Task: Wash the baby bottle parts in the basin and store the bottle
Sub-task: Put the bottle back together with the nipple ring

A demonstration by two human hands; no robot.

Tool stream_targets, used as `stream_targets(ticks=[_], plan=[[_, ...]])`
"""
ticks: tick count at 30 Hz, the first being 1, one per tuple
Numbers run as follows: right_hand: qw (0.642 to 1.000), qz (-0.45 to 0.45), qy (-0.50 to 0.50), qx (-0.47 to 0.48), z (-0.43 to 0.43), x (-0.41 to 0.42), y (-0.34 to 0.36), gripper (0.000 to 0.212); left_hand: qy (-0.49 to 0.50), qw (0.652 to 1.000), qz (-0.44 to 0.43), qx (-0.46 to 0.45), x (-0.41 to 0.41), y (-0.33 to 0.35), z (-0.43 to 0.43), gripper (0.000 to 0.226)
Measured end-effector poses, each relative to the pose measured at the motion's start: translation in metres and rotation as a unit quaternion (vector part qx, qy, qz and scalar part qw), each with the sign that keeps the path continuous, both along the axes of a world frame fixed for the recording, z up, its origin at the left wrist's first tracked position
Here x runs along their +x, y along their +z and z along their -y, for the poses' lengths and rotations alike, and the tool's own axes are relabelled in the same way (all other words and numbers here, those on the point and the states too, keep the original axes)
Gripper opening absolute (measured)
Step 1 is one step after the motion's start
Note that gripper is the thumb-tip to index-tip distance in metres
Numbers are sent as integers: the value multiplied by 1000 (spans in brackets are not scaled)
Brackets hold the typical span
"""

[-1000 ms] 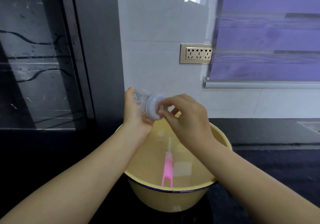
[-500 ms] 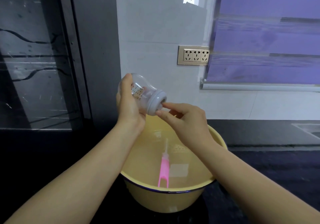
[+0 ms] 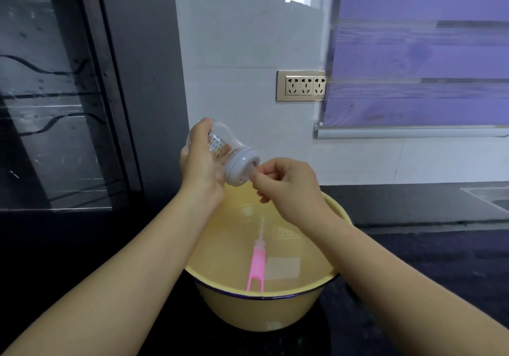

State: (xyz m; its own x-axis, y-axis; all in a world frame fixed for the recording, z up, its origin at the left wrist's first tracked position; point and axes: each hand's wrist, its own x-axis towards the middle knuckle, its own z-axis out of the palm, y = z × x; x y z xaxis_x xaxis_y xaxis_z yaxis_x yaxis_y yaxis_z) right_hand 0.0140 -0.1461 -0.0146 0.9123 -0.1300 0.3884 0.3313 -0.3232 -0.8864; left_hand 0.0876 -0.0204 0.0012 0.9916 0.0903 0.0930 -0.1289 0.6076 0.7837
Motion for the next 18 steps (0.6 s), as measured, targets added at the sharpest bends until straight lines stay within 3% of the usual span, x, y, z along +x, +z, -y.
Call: stream_targets(ticks=[4,8,12,16,18], plan=[[999,-15,6,37,2,2,3,13,35,998,-54,2,5,7,1,45],[998,-18,17,61,6,4,5,13,-13,995,-87,-51,5,9,5,38],[999,-28,18,30,11,7,6,14,-11,991,-105,-86,1,-1,9,48],[996,46,18,-79,6,7,4,37,-63,981,-120,-142,-13,4,14,52],[990,126,-6,-68,6,6,5,31,-94,979,-124,-134,-25,10,17,47]])
